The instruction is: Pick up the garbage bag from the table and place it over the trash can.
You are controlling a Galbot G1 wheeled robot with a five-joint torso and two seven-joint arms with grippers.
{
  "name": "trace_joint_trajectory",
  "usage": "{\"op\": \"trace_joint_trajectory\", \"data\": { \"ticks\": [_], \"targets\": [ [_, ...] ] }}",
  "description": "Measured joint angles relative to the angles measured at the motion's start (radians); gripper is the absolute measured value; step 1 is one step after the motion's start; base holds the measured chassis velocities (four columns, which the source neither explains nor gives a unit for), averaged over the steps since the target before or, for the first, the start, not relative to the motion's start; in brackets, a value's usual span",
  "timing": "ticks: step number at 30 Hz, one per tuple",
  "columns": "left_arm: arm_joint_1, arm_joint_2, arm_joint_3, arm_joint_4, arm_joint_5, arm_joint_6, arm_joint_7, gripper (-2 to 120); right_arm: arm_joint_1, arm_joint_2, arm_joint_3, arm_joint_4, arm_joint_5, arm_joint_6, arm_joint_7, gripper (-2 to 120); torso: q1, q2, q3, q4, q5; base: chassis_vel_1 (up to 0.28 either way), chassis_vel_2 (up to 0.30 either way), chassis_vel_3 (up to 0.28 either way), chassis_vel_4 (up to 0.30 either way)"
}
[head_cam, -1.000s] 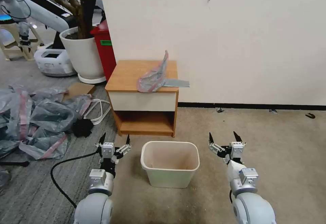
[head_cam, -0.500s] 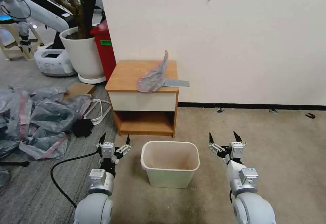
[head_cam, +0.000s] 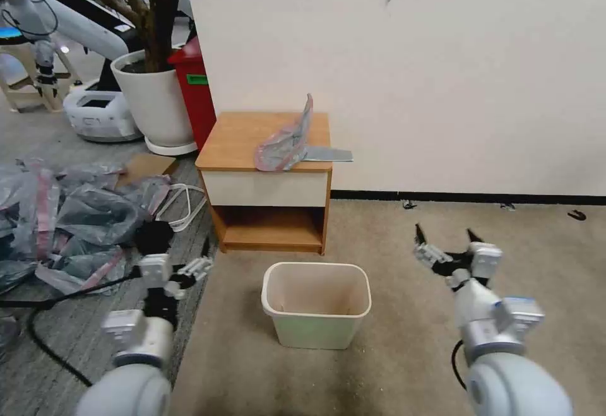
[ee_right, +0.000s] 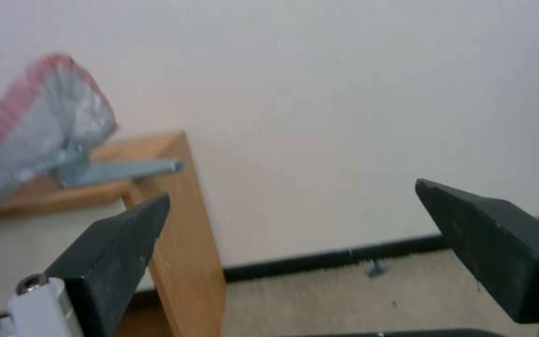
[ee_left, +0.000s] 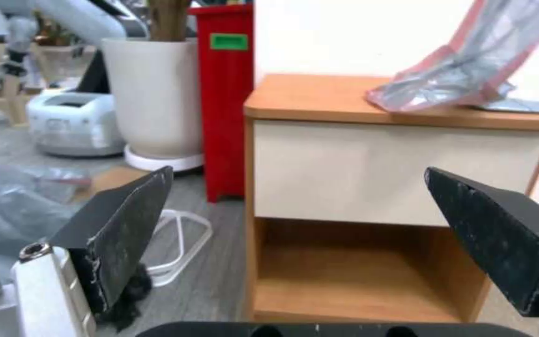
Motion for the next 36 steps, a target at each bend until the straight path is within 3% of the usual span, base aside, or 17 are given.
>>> {"op": "trace_joint_trajectory", "data": {
  "ticks": [9,14,17,19,22,23,26,27,30,36],
  "targets": [
    [-0.007,0.035,0.014,0.081,-0.004,-0.114,0.026,100,0.031,-0.026,-0.038,-0.076,0.057,0.133,0.008,100,0.0,0.0,0.0,-0.0002,0.0001,0.0,0.0,0.0,0.0],
    [-0.006,0.035,0.01,0.097,-0.004,-0.134,0.026,100,0.075,-0.049,-0.093,-0.103,0.144,0.119,0.055,100,0.0,0.0,0.0,-0.0001,0.0,0.0,0.0,0.0,0.0],
    [0.003,0.031,0.0,0.103,-0.003,-0.138,0.026,100,0.155,-0.08,-0.156,-0.12,0.344,0.034,0.158,100,0.0,0.0,0.0,0.0,0.0001,0.0,0.0,0.0,0.0],
    [0.004,0.03,-0.001,0.104,-0.003,-0.138,0.026,100,0.168,-0.083,-0.162,-0.123,0.376,0.024,0.172,100,0.0,0.0,0.0,-0.0001,0.0,0.0,0.0,0.0,0.0],
    [0.016,0.016,-0.011,0.107,0.0,-0.139,0.026,100,0.31,-0.097,-0.203,-0.157,0.711,-0.076,0.33,100,0.0,0.0,0.0,-0.0001,0.0003,0.0,0.0,0.0,0.0],
    [0.016,0.016,-0.011,0.107,0.0,-0.139,0.026,100,0.31,-0.097,-0.203,-0.157,0.711,-0.076,0.33,100,0.0,0.0,0.0,-0.0001,0.0003,0.0,0.0,0.0,0.0],
    [0.029,-0.002,-0.016,0.108,0.006,-0.141,0.025,100,0.432,-0.074,-0.212,-0.207,0.999,-0.138,0.461,100,0.0,0.0,0.0,0.0,0.0003,0.0,0.0,0.0,0.0],
    [0.029,-0.002,-0.016,0.108,0.006,-0.141,0.025,100,0.432,-0.074,-0.212,-0.207,0.999,-0.138,0.461,100,0.0,0.0,0.0,0.0,0.0003,0.0,0.0,0.0,0.0],
    [0.042,-0.016,-0.023,0.108,0.016,-0.146,0.025,100,0.536,-0.039,-0.208,-0.292,1.17,-0.15,0.546,100,0.0,0.0,0.0,-0.0001,0.0001,0.0,0.0,0.0,0.0],
    [0.049,-0.027,-0.035,0.109,0.022,-0.149,0.023,100,0.654,-0.008,-0.205,-0.428,1.249,-0.136,0.583,99,0.0,0.0,0.0,-0.0001,0.0001,0.0,0.0,0.0,0.0]
  ]
}}
